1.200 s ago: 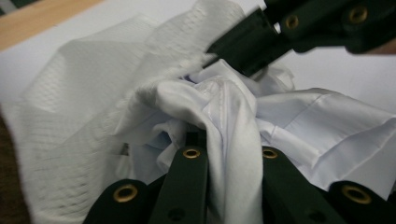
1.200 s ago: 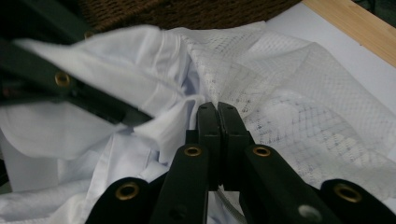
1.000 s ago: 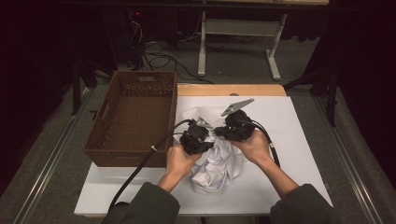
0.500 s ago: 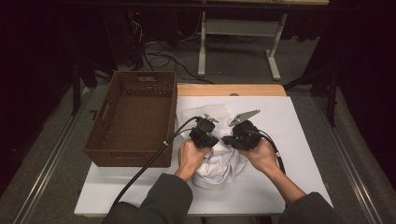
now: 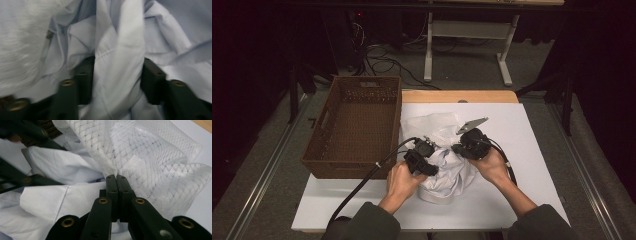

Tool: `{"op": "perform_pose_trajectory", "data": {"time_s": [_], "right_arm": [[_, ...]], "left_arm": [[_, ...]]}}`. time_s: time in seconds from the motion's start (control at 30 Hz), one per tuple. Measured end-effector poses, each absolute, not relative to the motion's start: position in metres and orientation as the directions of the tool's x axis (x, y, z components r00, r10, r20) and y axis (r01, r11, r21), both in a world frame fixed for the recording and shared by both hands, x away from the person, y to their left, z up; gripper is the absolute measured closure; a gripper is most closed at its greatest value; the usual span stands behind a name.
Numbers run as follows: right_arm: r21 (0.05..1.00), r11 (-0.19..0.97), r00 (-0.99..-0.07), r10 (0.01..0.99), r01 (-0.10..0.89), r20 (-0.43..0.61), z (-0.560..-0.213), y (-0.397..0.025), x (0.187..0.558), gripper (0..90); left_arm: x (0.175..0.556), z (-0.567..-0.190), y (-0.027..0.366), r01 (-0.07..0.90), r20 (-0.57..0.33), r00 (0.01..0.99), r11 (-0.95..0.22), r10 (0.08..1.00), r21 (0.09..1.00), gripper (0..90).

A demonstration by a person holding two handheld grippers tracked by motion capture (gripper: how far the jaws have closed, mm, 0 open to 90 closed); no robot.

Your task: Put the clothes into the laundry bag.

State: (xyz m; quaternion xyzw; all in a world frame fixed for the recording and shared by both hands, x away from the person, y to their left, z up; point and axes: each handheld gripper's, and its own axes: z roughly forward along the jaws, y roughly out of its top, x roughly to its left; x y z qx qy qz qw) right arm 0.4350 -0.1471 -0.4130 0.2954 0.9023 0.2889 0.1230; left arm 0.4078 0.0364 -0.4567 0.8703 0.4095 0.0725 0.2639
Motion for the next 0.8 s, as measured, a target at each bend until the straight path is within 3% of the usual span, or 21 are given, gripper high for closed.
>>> {"op": "perform_pose_trajectory", "data": {"time_s": [0.13, 0.3, 0.47, 0.63, 0.7, 0.8], "right_arm": [[0.597, 0.655, -0.793, 0.606, 0.463, -0.051, -0.411, -0.148, 0.434, 90.0], [0.647, 0.633, -0.810, 0.585, 0.425, -0.040, -0.394, -0.152, 0.422, 90.0], [0.654, 0.652, -0.831, 0.553, 0.385, -0.062, -0.379, -0.149, 0.407, 90.0], [0.626, 0.662, -0.823, 0.565, 0.413, -0.054, -0.392, -0.151, 0.412, 90.0], [0.594, 0.676, -0.812, 0.580, 0.436, -0.065, -0.402, -0.151, 0.419, 90.0], [0.586, 0.670, -0.806, 0.590, 0.456, -0.047, -0.413, -0.154, 0.428, 90.0]], "left_arm": [[0.410, -0.453, 0.034, 0.635, -0.119, 0.672, -0.486, 0.731, 0.600, 82.0], [0.418, -0.437, 0.030, 0.608, -0.165, 0.690, -0.441, 0.705, 0.660, 85.4], [0.438, -0.441, 0.014, 0.623, -0.216, 0.675, -0.389, 0.705, 0.678, 85.6], [0.455, -0.465, 0.008, 0.653, -0.189, 0.647, -0.408, 0.739, 0.638, 84.2], [0.451, -0.459, 0.011, 0.644, -0.181, 0.663, -0.431, 0.726, 0.632, 78.0], [0.437, -0.446, 0.017, 0.620, -0.116, 0.686, -0.493, 0.719, 0.611, 59.5]]}}
